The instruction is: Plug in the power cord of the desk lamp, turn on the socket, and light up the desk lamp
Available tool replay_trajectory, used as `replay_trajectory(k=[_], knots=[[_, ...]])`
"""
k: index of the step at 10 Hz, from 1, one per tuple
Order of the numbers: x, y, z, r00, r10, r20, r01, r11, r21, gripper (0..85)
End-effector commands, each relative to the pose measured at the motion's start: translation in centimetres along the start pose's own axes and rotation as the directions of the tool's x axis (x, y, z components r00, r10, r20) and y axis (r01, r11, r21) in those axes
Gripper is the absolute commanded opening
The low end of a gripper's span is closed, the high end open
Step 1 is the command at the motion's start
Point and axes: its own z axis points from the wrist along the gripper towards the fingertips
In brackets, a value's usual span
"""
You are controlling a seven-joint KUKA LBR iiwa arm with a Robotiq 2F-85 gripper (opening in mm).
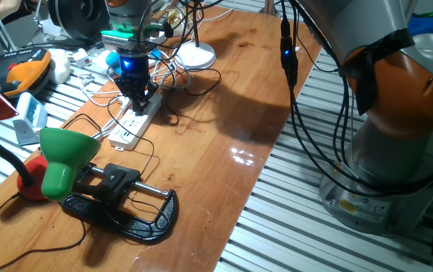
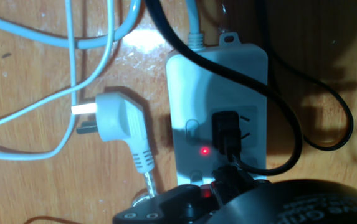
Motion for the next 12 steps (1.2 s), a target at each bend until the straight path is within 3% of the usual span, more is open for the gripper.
replay_trajectory(k=[1, 5, 12], knots=[[0.0, -0.03, 0.0, 1.0, -0.003, 0.002, 0.003, 1.0, -0.006, 0.0], [0.02, -0.01, -0.02, 1.0, 0.0, -0.001, 0.0, 0.999, -0.034, 0.0], [-0.03, 0.02, 0.08, 1.0, -0.01, 0.01, 0.011, 1.0, -0.027, 0.0]])
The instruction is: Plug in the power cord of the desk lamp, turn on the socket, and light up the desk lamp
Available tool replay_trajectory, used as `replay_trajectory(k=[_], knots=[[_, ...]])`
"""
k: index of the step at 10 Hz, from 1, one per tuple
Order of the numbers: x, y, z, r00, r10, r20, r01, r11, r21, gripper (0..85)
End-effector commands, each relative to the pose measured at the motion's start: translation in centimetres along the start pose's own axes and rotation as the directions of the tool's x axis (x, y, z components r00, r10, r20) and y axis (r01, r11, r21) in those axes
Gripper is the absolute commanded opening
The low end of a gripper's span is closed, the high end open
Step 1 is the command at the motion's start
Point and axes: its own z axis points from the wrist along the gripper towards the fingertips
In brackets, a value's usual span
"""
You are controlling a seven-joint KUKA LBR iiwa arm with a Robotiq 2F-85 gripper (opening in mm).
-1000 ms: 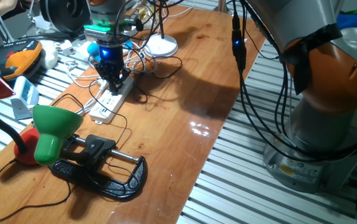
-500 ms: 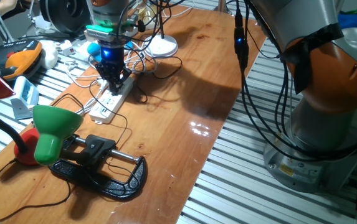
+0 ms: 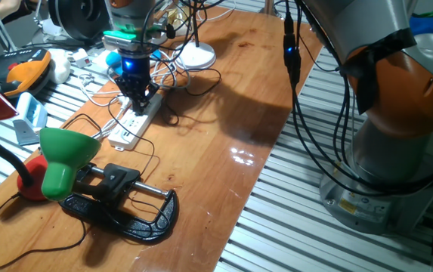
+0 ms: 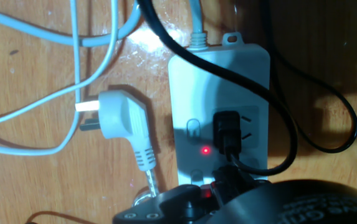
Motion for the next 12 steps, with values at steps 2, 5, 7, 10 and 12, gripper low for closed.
replay_trajectory(k=[2, 5, 7, 10, 12], knots=[[-0.03, -0.02, 0.05, 1.0, 0.007, 0.003, -0.007, 1.0, 0.002, 0.0], [-0.01, -0.04, 0.0, 1.0, 0.007, 0.009, -0.007, 1.0, 0.01, 0.0], [0.01, -0.04, -0.01, 1.0, 0.008, 0.011, -0.008, 1.0, 0.018, 17.0], [0.05, 0.01, -0.04, 1.0, 0.013, 0.012, -0.013, 1.0, 0.023, 17.0], [0.08, 0.02, -0.05, 1.0, 0.017, 0.014, -0.018, 1.0, 0.024, 34.0]])
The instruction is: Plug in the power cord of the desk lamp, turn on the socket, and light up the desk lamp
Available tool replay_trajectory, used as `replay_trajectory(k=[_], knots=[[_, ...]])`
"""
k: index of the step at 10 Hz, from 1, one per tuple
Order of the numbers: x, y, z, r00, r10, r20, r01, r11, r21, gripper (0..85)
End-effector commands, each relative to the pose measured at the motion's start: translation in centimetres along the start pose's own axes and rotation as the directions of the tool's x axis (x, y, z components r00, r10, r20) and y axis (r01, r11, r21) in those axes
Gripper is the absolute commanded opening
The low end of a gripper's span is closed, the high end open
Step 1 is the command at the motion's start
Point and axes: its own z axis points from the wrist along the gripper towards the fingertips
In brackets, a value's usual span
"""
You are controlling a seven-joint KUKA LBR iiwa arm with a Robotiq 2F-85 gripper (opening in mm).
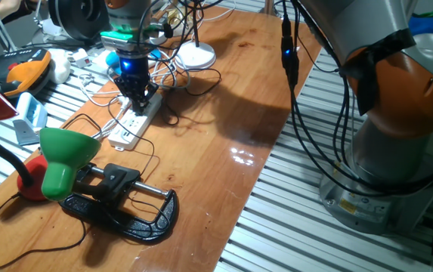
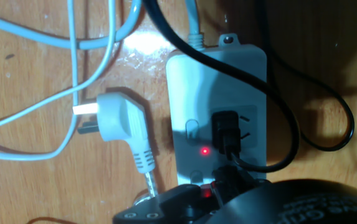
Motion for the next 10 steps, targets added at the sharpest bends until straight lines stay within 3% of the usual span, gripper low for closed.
replay_trajectory(k=[1, 5, 8, 10], knots=[[0.0, 0.1, -0.1, 1.0, 0.002, 0.003, -0.002, 1.0, -0.002, 34.0], [0.3, 0.1, -1.0, 1.0, -0.002, 0.011, 0.002, 1.0, -0.006, 34.0], [1.4, 0.5, -3.4, 1.0, -0.004, 0.03, 0.004, 1.0, 0.007, 34.0], [1.9, 0.8, -5.2, 0.998, -0.015, 0.064, 0.015, 1.0, 0.007, 34.0]])
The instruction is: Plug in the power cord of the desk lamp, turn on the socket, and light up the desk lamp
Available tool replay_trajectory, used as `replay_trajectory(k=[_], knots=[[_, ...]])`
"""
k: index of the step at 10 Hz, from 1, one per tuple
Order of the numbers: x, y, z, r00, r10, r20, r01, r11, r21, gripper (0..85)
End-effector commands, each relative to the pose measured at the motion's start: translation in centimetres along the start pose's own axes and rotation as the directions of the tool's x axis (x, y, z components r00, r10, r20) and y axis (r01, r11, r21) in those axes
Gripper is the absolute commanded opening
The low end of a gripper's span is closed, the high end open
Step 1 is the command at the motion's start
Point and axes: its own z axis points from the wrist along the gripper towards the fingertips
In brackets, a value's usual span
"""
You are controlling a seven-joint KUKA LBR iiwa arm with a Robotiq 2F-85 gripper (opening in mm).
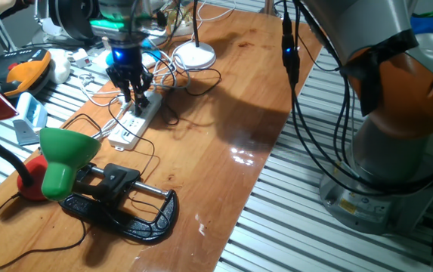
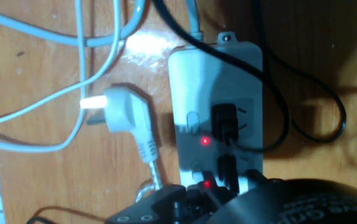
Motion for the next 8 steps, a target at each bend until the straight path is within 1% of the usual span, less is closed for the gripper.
replay_trajectory(k=[1, 2, 3, 4, 5, 6, 7, 8], knots=[[0.0, 0.1, -0.9, 1.0, -0.017, 0.022, 0.017, 1.0, -0.011, 34.0], [0.2, 0.1, -1.7, 0.997, -0.052, 0.049, 0.053, 0.998, -0.024, 34.0], [0.5, -0.1, -2.4, 0.991, -0.118, 0.068, 0.121, 0.992, -0.037, 17.0], [0.7, -0.2, -3.0, 0.979, -0.191, 0.075, 0.195, 0.98, -0.05, 17.0], [0.8, -0.4, -3.2, 0.954, -0.289, 0.079, 0.293, 0.955, -0.043, 0.0], [0.9, -0.5, -3.3, 0.932, -0.35, 0.092, 0.356, 0.933, -0.056, 0.0], [0.9, -0.5, -3.4, 0.9, -0.418, 0.124, 0.427, 0.902, -0.059, 0.0], [0.9, -0.5, -3.5, 0.859, -0.49, 0.146, 0.501, 0.864, -0.053, 0.0]])
